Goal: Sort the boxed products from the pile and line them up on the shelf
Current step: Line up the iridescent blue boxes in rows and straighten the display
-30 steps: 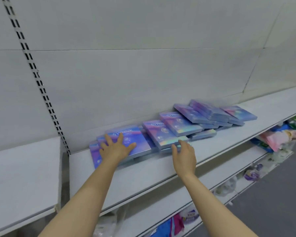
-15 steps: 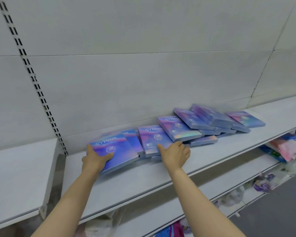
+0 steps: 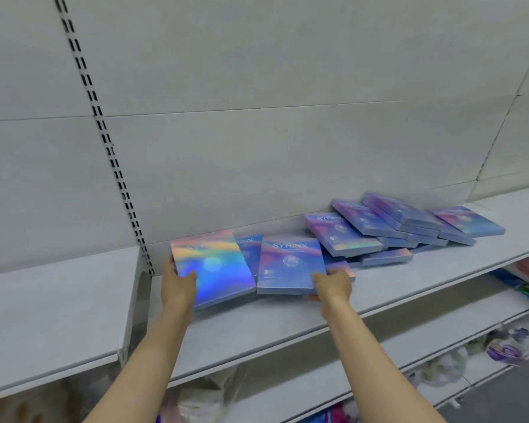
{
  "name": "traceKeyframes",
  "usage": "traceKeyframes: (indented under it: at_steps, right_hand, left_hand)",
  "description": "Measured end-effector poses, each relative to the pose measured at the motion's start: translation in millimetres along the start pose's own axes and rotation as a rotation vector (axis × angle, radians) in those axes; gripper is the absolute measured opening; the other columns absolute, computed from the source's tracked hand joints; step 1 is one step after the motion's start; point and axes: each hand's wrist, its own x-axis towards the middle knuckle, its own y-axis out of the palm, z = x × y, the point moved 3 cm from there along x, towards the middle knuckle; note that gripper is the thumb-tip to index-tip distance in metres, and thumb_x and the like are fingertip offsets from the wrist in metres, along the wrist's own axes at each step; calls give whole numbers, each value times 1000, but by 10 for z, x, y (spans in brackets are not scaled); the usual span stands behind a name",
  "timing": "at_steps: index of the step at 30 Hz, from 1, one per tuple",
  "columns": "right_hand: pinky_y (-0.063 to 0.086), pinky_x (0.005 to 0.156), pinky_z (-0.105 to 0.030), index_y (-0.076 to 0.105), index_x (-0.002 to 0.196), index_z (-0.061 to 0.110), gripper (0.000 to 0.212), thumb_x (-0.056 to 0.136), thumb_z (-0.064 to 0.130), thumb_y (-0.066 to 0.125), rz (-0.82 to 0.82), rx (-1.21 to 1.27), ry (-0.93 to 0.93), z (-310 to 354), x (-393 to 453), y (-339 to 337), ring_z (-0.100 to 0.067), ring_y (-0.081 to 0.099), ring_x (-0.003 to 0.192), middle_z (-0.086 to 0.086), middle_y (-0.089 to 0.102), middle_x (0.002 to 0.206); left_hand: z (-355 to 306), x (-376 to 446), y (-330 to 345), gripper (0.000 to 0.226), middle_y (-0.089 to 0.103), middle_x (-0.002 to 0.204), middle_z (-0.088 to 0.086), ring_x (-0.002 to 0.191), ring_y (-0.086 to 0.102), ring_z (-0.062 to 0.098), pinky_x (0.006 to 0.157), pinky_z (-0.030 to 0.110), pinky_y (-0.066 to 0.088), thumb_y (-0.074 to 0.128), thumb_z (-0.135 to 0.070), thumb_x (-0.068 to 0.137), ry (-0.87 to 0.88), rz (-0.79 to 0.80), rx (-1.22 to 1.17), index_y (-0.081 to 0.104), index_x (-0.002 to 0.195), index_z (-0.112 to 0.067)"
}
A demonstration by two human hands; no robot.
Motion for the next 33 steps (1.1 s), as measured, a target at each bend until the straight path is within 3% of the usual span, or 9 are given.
traceKeyframes:
  at_steps: [3, 6, 9, 13, 20, 24, 26, 30, 33]
  right_hand:
    - [57, 78, -51, 63, 103, 4, 21, 83, -3, 63, 52, 162, 44, -82, -85, -75, -33, 62, 86, -13, 64, 92]
    - [51, 55, -30, 57, 117, 4, 33, 87, -9, 58, 173, 392, -3, -78, -315, -42, -27, 59, 75, -14, 61, 101]
    - [47, 61, -31, 50, 115, 11, 33, 90, -11, 53, 276, 573, -62, 23, -602, 28, -22, 58, 72, -12, 60, 96]
    - [45, 64, -29, 49, 112, 15, 33, 91, -10, 51, 374, 601, -130, 153, -964, 236, -20, 60, 77, -9, 62, 101]
    - [47, 70, -30, 56, 120, 18, 45, 89, -14, 47, 504, 593, -219, 238, -1597, 713, -19, 63, 83, -2, 66, 99]
    - [51, 85, -44, 58, 116, 22, 45, 90, -13, 49, 554, 564, -259, 292, -1930, 1142, -28, 64, 101, -4, 64, 115]
    - [50, 87, -46, 58, 118, 21, 47, 89, -15, 47, 559, 574, -282, 315, -2112, 1427, -29, 63, 105, 0, 65, 112]
    - [51, 78, -37, 57, 116, 21, 50, 88, -18, 45, 597, 622, -277, 317, -2578, 2128, -26, 63, 96, -2, 68, 101]
    - [49, 82, -41, 60, 111, 25, 50, 87, -17, 47, 603, 617, -251, 281, -2926, 2655, -27, 64, 93, -5, 70, 98]
  left_hand:
    - [-242, -164, -99, 60, 64, 120, 0, 98, 59, 16, 76, 22, 48, 47, 9, 88, 86, -11, -112, 49, 139, -23]
    - [-419, -226, -324, 57, 66, 120, 1, 99, 62, 16, 75, 20, 49, 47, 9, 88, 180, -10, -211, 51, 135, -22]
    - [-544, -289, -641, 55, 67, 119, 11, 90, 61, 19, 72, 25, 50, 47, 10, 90, 229, -41, -260, 53, 129, -27]
    - [-659, -426, -1081, 44, 66, 108, 9, 65, 62, 5, 52, 17, 52, 46, 10, 93, 238, -112, -362, 49, 130, -14]
    - [-606, -348, -1890, 44, 66, 95, -3, 71, 64, 8, 63, 28, 52, 49, 7, 91, 179, -256, -446, 51, 128, -17]
    - [-581, -207, -2410, 40, 66, 98, -2, 73, 64, 5, 66, 26, 52, 51, 1, 92, 188, -312, -465, 53, 127, -18]
    - [-567, -109, -2709, 38, 66, 99, -1, 72, 64, 5, 65, 24, 52, 51, 1, 93, 201, -336, -469, 53, 126, -17]
    - [-519, 166, -3415, 38, 65, 94, -2, 72, 65, 5, 58, 19, 53, 50, 4, 94, 214, -370, -444, 53, 125, -16]
    - [-463, 432, -3960, 40, 64, 99, 2, 77, 66, 10, 58, 22, 54, 49, 5, 93, 203, -377, -426, 51, 128, -14]
